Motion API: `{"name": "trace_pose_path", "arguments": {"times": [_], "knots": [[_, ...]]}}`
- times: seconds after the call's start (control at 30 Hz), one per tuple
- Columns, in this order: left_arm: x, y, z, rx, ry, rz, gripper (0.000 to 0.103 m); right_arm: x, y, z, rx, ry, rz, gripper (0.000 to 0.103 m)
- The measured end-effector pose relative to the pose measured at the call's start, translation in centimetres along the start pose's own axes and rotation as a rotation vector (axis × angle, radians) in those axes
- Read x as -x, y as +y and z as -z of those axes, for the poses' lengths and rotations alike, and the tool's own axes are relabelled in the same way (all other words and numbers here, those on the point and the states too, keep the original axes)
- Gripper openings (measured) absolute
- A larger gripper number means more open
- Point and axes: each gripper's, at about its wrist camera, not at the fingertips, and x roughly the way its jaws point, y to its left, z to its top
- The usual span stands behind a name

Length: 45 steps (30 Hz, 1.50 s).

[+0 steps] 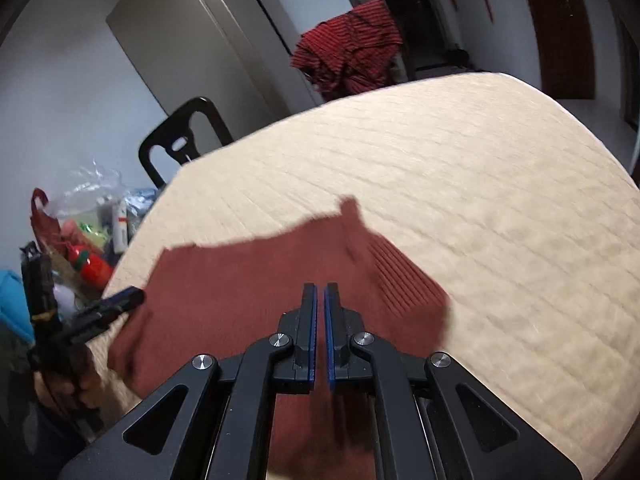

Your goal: Fold small clothes

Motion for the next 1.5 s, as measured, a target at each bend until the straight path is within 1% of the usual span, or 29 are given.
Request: {"name": "trace_pose_path", "arguments": {"times": [0.07, 0.13, 0.2, 0.23, 0.27, 0.3, 0.33, 0.5, 0.57, 0.63, 0.77, 0.83, 0.9, 0.97, 1.0, 1.07, 1.13, 1.23, 1.3, 1.37, 1.4, 1.43, 1.5], "knots": [[-1.0, -0.1, -0.8, 0.009, 0.016, 0.004, 0.045, -1.4, 0.4, -1.5, -0.004, -0.001, 0.006, 0.003], [-2.0, -0.1, -1.4, 0.012, 0.028, -0.007, 0.045, -2.8, -0.1, -2.4, -0.036, 0.028, 0.019, 0.004], [-3.0, 0.4, -1.4, 0.034, 0.053, -0.013, 0.045, -4.6, -1.3, -3.0, -0.083, 0.083, 0.025, 0.004], [-3.5, 0.8, -1.3, 0.045, 0.063, -0.024, 0.045, -5.1, -2.1, -3.0, -0.108, 0.1, 0.04, 0.004], [-3.8, 1.2, -1.1, 0.054, 0.068, -0.03, 0.045, -5.6, -3.3, -2.8, -0.155, 0.11, 0.033, 0.003], [-3.7, 1.4, -0.9, 0.061, 0.056, -0.019, 0.045, -5.4, -3.9, -2.6, -0.179, 0.1, -0.003, 0.003], [-3.5, 1.6, -0.8, 0.065, 0.049, -0.008, 0.045, -5.1, -4.4, -2.5, -0.194, 0.096, -0.018, 0.003], [-2.9, 1.9, -0.6, 0.089, 0.034, 0.017, 0.045, -3.6, -5.0, -1.9, -0.213, 0.07, -0.023, 0.003], [-2.0, 2.0, -0.4, 0.098, 0.017, 0.026, 0.045, -2.2, -4.4, -1.5, -0.179, 0.046, -0.008, 0.004], [-0.7, 2.0, 0.1, 0.095, 0.001, 0.016, 0.045, -0.9, -3.5, -0.9, -0.147, 0.03, -0.009, 0.004], [2.5, 2.3, 2.1, 0.085, -0.034, 0.013, 0.045, 2.4, -1.2, 2.0, -0.053, 0.016, -0.018, 0.004], [3.7, 2.3, 3.4, 0.083, -0.033, 0.016, 0.045, 3.5, -0.5, 3.9, -0.023, 0.022, -0.007, 0.004], [4.7, 2.2, 4.9, 0.079, -0.039, 0.027, 0.045, 3.9, -0.6, 5.3, -0.017, 0.03, 0.002, 0.004], [5.0, 2.0, 6.3, 0.059, -0.042, 0.008, 0.045, 3.8, -1.4, 6.7, -0.025, 0.046, 0.022, 0.004], [4.7, 2.1, 6.8, 0.055, -0.033, -0.006, 0.045, 3.7, -2.1, 6.9, -0.03, 0.05, 0.031, 0.004], [4.1, 2.6, 7.4, 0.081, 0.007, -0.021, 0.045, 4.0, -2.8, 6.9, -0.067, 0.034, 0.013, 0.003], [4.9, 2.7, 7.4, 0.1, -0.011, -0.014, 0.045, 4.8, -2.2, 6.5, -0.063, 0.018, 0.026, 0.004], [6.4, 2.6, 7.6, 0.111, -0.043, 0.001, 0.045, 6.2, -1.2, 6.6, -0.028, -0.014, 0.012, 0.004], [6.3, 2.6, 8.0, 0.109, -0.034, -0.003, 0.045, 6.2, -1.2, 7.2, -0.02, -0.007, 0.025, 0.004], [5.2, 3.1, 8.6, 0.128, 0.011, -0.02, 0.045, 5.3, -1.9, 7.8, -0.026, 0.023, 0.047, 0.004], [5.0, 3.3, 9.0, 0.143, 0.029, -0.017, 0.046, 5.0, -2.3, 8.1, -0.042, 0.033, 0.05, 0.004], [5.2, 3.3, 9.0, 0.147, 0.019, -0.017, 0.046, 5.3, -2.6, 8.3, -0.057, 0.021, 0.033, 0.004], [5.9, 3.2, 8.8, 0.155, 0.009, -0.02, 0.045, 6.0, -2.3, 8.3, -0.059, 0.01, 0.035, 0.004]]}}
